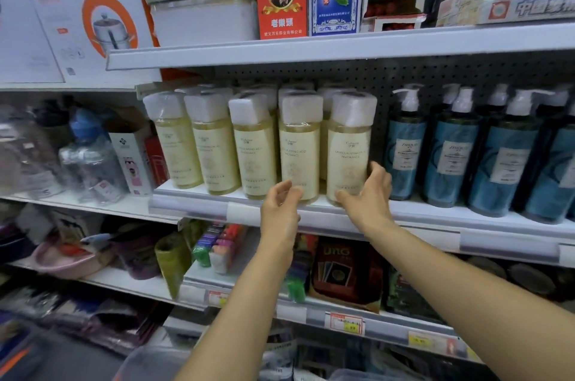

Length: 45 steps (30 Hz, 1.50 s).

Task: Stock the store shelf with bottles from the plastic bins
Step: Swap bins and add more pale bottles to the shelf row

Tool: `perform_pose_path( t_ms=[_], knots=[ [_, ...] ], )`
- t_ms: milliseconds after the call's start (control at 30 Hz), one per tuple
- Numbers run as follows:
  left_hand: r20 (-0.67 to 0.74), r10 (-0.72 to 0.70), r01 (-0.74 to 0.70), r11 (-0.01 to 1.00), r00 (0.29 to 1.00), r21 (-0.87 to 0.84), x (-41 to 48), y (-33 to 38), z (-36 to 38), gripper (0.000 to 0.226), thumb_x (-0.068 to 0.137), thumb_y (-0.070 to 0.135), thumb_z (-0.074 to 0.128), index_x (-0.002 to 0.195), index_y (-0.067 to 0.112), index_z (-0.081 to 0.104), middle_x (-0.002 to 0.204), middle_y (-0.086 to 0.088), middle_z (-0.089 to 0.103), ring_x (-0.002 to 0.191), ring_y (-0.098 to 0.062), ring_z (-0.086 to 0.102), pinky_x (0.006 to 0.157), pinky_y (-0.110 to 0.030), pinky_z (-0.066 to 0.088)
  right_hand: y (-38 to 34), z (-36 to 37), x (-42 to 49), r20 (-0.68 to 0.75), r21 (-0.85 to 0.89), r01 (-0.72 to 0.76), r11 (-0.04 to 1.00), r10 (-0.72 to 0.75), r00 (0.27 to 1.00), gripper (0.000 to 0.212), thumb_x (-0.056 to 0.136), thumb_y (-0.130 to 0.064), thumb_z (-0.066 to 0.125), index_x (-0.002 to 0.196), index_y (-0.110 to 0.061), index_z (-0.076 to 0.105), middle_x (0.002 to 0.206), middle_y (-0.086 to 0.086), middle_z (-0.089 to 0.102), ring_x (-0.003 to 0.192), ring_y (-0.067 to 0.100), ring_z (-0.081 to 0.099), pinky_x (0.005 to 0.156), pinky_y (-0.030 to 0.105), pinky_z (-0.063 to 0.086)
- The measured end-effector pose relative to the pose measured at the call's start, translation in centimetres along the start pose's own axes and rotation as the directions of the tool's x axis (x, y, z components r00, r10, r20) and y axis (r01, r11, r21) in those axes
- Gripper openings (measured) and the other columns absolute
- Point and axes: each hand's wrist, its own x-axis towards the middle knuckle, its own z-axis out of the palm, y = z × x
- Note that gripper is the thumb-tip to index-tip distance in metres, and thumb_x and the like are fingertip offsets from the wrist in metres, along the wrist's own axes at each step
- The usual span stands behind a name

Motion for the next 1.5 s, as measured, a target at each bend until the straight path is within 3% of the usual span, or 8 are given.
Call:
perform_pose_path(
  t_ms=[100, 233, 433, 600, 767, 933, 1100, 1500],
  knots=[
    [-0.052, 0.027, -0.027, 1.0, 0.998, -0.008, 0.6, -0.3, -1.9, 0.023, 0.097, 0.021, 0.062, 0.12, 0.021, 0.059, 0.113, 0.004, 0.064, 0.102, -0.01, 0.06, 0.092, -0.036, 0.053, -1.1, 1.0, -2.3, -0.167, 0.08, 0.159, 0.984, -0.144, 0.975, 0.064, 0.081, -0.008, 0.072, 0.133, -0.017, 0.035, 0.133, 0.002, 0.036, 0.125, 0.019, 0.041, 0.105, 0.034, 0.042],
    [-0.083, 0.079, -0.08, 0.997, 0.993, -0.013, 2.5, 0.0, -4.0, 0.027, 0.095, 0.017, 0.065, 0.122, 0.019, 0.061, 0.108, 0.007, 0.065, 0.102, -0.009, 0.061, 0.097, -0.037, 0.053, -3.1, 3.9, -4.0, -0.013, 0.117, 0.264, 0.957, -0.264, 0.964, 0.048, 0.088, -0.011, 0.067, 0.126, -0.026, 0.041, 0.115, -0.007, 0.05, 0.1, 0.006, 0.052, 0.091, 0.03, 0.053],
    [-0.12, 0.304, -0.295, 0.951, 0.945, 0.086, 6.8, 1.2, -10.4, 0.03, 0.091, 0.012, 0.069, 0.118, 0.021, 0.062, 0.111, 0.005, 0.066, 0.106, -0.012, 0.062, 0.088, -0.02, 0.051, -7.3, 11.6, -5.2, 0.108, 0.032, 0.379, 0.925, -0.38, 0.919, 0.078, 0.089, -0.017, 0.067, 0.152, -0.018, 0.022, 0.15, -0.001, 0.03, 0.138, 0.012, 0.032, 0.116, 0.031, 0.031],
    [-0.233, 0.493, -0.411, 0.853, 0.839, 0.322, 13.0, 2.2, -17.3, 0.065, 0.077, 0.031, 0.082, 0.132, 0.033, 0.048, 0.134, 0.009, 0.036, 0.129, -0.017, 0.041, 0.107, -0.037, 0.043, -9.5, 16.5, -5.0, 0.061, 0.018, 0.219, 0.976, -0.22, 0.974, 0.104, 0.091, -0.026, 0.067, 0.156, -0.017, -0.013, 0.164, -0.002, -0.008, 0.152, 0.015, -0.002, 0.124, 0.038, 0.01],
    [-0.126, 0.277, -0.215, 0.906, 0.952, 0.364, 17.8, 4.3, -21.3, 0.135, 0.052, 0.063, 0.084, 0.157, 0.033, 0.006, 0.164, 0.0, 0.007, 0.15, -0.027, 0.016, 0.12, -0.057, 0.022, -10.3, 18.6, -3.1, 0.024, 0.049, 0.019, 0.999, -0.021, 0.999, 0.128, 0.08, -0.04, 0.079, 0.152, -0.018, -0.024, 0.164, 0.0, -0.013, 0.151, 0.018, -0.009, 0.123, 0.04, 0.005],
    [0.109, 0.163, -0.188, 0.939, 0.981, 0.288, 21.0, 4.9, -22.2, 0.149, 0.041, 0.064, 0.09, 0.157, 0.035, 0.001, 0.162, -0.004, 0.022, 0.148, -0.025, 0.028, 0.118, -0.05, 0.029, -11.0, 20.1, -2.2, -0.035, 0.041, -0.043, 0.998, 0.044, 0.998, 0.13, 0.079, -0.042, 0.078, 0.152, -0.013, -0.025, 0.163, 0.005, -0.01, 0.151, 0.022, -0.006, 0.123, 0.042, 0.006],
    [0.183, 0.175, -0.22, 0.939, 0.967, 0.263, 22.2, 4.2, -22.3, 0.153, 0.029, 0.072, 0.09, 0.154, 0.04, 0.007, 0.157, -0.001, 0.031, 0.143, -0.021, 0.035, 0.116, -0.053, 0.034, -11.1, 21.3, -2.1, 0.013, 0.041, 0.002, 0.999, -0.003, 1.0, 0.113, 0.09, -0.042, 0.065, 0.152, -0.013, -0.024, 0.162, 0.006, -0.006, 0.15, 0.025, -0.002, 0.121, 0.042, 0.009],
    [0.179, 0.248, -0.298, 0.883, 0.952, 0.362, 22.7, 3.6, -21.2, 0.167, 0.032, 0.063, 0.091, 0.151, 0.039, -0.023, 0.165, 0.003, -0.006, 0.153, -0.021, 0.002, 0.122, -0.054, 0.015, -10.5, 21.9, 1.1, -0.083, 0.138, 0.009, 0.99, 0.003, 0.997, 0.109, 0.051, -0.048, 0.093, 0.132, -0.019, 0.027, 0.136, 0.003, 0.044, 0.127, 0.021, 0.048, 0.104, 0.039, 0.046]
  ],
)
